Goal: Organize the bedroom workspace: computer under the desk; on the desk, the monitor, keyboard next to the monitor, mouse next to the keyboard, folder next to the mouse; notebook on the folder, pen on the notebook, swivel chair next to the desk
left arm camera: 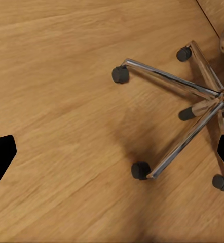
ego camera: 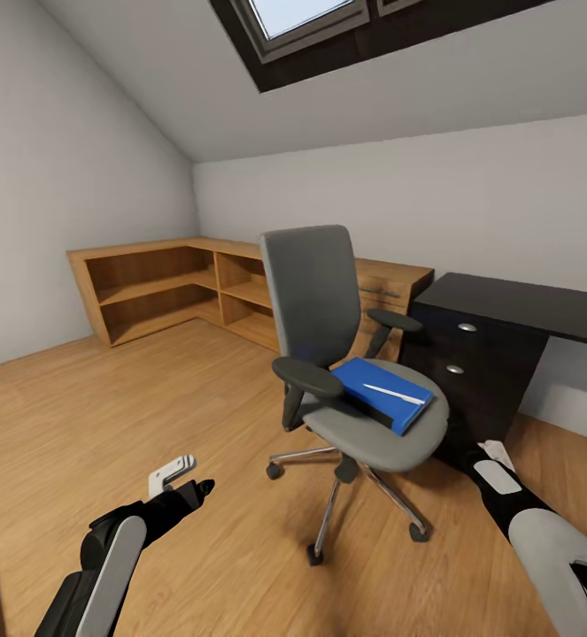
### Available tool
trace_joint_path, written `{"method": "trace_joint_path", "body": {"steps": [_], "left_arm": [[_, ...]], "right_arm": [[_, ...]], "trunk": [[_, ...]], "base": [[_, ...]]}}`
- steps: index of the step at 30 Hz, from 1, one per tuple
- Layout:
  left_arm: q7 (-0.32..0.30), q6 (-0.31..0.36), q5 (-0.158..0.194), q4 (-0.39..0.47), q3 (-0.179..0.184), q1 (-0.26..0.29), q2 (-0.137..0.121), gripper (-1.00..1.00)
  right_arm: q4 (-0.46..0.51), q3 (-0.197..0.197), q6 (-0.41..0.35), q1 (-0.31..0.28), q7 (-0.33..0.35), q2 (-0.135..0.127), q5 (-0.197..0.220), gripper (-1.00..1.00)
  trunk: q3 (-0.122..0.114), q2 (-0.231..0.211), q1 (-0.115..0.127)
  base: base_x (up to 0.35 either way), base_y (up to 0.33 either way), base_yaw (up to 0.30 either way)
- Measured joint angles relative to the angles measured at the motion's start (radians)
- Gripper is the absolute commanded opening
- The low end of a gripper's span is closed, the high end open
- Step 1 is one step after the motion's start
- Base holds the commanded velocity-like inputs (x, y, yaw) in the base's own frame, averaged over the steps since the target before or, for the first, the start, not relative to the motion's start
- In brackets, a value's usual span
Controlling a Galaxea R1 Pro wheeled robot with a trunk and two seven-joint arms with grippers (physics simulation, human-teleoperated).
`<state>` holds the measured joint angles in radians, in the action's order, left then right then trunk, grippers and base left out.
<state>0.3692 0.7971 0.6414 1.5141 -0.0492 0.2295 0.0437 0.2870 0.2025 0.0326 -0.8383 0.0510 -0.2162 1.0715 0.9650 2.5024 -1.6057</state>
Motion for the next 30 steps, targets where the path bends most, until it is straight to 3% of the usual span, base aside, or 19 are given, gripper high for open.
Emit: {"method": "trace_joint_path", "body": {"steps": [9, 15, 25, 30], "left_arm": [[0.0, 0.0, 0.0, 0.0, 0.0, 0.0, 0.0, 1.0], [-0.001, 0.0, 0.0, 0.0, 0.0, 0.0, 0.0, 1.0], [0.0, 0.0, 0.0, 0.001, 0.0, 0.0, 0.0, 1.0], [0.0, 0.0, -0.001, 0.001, 0.0, 0.0, 0.0, 1.0]], "right_arm": [[0.0, -0.002, 0.0, 0.0, 0.001, 0.008, 0.002, 1.0], [0.0, -0.002, 0.002, 0.0, 0.002, 0.028, -0.003, 1.0], [0.0, 0.003, 0.002, 0.0, 0.001, 0.029, -0.007, 1.0], [0.003, 0.012, 0.001, -0.001, 0.002, 0.028, -0.01, 1.0]], "trunk": [[0.0, 0.0, 0.0], [0.0, 0.0, 0.0], [0.0, 0.0, 0.0], [0.0, 0.0, 0.001]], "base": [[-0.001, 0.0, 0.018], [0.0, 0.0, 0.229], [0.004, 0.0, 0.272], [0.219, 0.0, 0.237]]}}
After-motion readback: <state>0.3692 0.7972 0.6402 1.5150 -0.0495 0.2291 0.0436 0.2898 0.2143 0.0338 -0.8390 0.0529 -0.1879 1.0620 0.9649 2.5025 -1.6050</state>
